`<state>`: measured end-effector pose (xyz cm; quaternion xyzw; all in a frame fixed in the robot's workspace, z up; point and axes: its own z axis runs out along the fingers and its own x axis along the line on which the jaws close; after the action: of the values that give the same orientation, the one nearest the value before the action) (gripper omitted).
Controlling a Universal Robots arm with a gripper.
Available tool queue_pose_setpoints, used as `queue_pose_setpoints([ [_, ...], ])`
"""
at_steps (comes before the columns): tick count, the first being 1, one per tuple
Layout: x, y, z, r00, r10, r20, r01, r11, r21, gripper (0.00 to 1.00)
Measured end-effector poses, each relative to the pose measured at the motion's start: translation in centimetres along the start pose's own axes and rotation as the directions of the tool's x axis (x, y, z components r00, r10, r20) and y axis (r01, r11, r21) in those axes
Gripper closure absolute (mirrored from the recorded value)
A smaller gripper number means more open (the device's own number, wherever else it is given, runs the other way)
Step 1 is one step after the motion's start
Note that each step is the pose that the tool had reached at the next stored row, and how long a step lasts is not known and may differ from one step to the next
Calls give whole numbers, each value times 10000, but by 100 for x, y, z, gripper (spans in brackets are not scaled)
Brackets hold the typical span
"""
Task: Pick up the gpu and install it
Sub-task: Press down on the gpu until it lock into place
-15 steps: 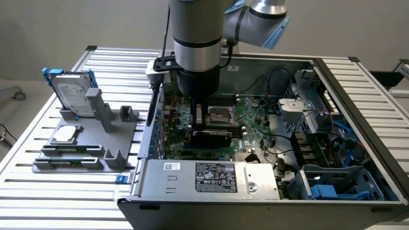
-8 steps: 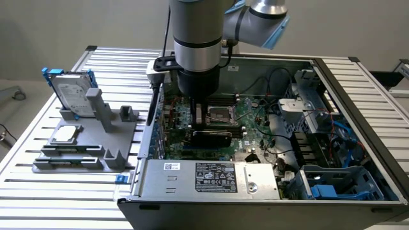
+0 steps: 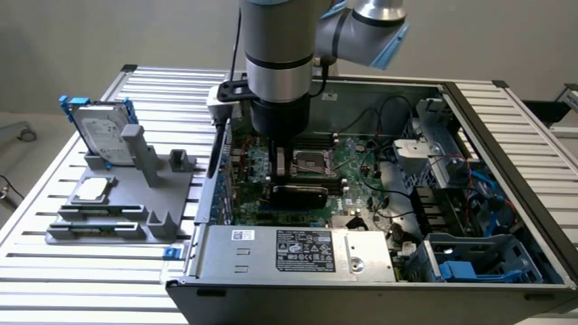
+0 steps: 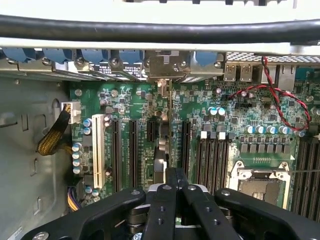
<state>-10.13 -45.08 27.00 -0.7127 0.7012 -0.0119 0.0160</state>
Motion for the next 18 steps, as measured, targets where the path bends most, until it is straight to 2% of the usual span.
queue_pose_setpoints([
  [7, 0, 2, 37, 10000, 3, 4, -3, 10000, -31, 89],
  [11, 0, 1, 43, 10000, 0, 3, 0, 10000, -69, 89],
  [14, -1, 9, 5, 10000, 6, 95, -5, 10000, -74, 89],
  [18, -1, 50, -67, 9998, 9, 191, -7, 9999, -118, 89],
])
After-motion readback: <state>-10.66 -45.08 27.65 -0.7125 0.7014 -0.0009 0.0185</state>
